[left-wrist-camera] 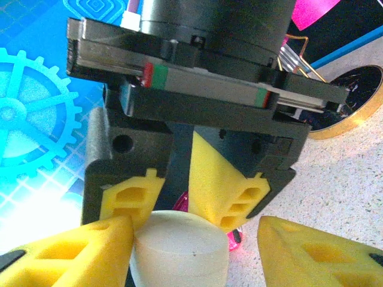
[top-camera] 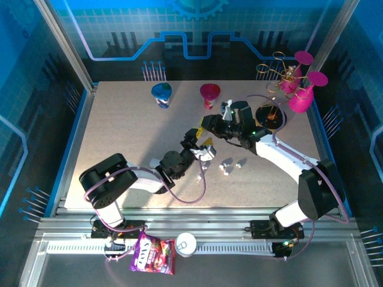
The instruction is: Insert wireless bluetooth earbuds into charging case
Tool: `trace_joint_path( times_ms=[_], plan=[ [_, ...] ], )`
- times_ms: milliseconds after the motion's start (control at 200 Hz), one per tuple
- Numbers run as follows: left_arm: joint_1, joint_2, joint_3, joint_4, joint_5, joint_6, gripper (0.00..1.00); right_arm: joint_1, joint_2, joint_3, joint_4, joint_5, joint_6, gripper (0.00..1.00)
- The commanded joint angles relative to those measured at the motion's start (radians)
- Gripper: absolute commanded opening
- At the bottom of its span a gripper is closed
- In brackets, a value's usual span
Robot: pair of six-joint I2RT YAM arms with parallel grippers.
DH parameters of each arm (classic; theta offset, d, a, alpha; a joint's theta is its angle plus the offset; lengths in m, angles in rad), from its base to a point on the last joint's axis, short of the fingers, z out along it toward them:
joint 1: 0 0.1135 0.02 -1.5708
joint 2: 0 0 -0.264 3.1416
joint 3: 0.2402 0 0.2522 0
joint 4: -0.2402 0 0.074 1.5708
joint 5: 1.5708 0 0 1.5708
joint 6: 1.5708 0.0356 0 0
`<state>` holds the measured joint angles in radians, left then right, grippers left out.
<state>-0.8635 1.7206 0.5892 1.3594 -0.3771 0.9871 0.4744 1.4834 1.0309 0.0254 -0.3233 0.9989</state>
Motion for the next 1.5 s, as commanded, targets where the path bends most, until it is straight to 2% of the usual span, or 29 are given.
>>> trace_joint_path(
  times_ms=[0,120,430,580,755,886,1036,1156,1306,1431,1496],
  plan=[
    [-0.009,0.007,0.012,0.043,-0.019,0.023,0.52,-0.014,-0.033,-0.014,0.033,-0.020,0.029,0.31],
    [-0.009,0.000,0.005,0.043,-0.023,0.013,0.38,-0.014,-0.041,-0.012,0.033,-0.027,0.029,0.31],
    [-0.011,-0.006,0.002,0.043,-0.028,-0.018,0.28,-0.015,-0.073,-0.013,0.034,-0.038,0.028,0.33],
    [-0.009,-0.006,-0.003,0.041,-0.066,-0.075,0.25,-0.014,-0.094,-0.020,0.028,-0.029,0.011,0.42],
    [-0.009,-0.012,-0.039,0.041,-0.052,-0.147,0.24,-0.018,-0.115,-0.034,0.044,-0.028,0.009,0.62],
    [-0.009,-0.038,-0.070,0.015,-0.033,-0.203,0.23,-0.038,-0.145,-0.052,0.060,-0.035,-0.012,0.69],
    [0.001,-0.083,-0.090,-0.083,-0.001,-0.291,0.24,-0.075,-0.198,-0.066,0.001,-0.013,-0.094,0.71],
    [0.021,-0.095,-0.115,-0.106,-0.005,-0.375,0.31,-0.089,-0.226,-0.063,-0.100,0.029,-0.208,0.72],
    [0.073,-0.183,-0.112,-0.317,0.007,-0.586,0.55,-0.087,-0.219,-0.084,-0.179,0.069,-0.362,0.73],
    [0.122,-0.251,-0.128,-0.419,0.016,-0.703,0.66,-0.077,-0.220,-0.132,-0.193,0.045,-0.526,0.74],
    [0.158,-0.293,-0.153,-0.453,0.025,-0.764,0.71,-0.065,-0.200,-0.129,-0.255,0.045,-0.623,0.76]
  ],
)
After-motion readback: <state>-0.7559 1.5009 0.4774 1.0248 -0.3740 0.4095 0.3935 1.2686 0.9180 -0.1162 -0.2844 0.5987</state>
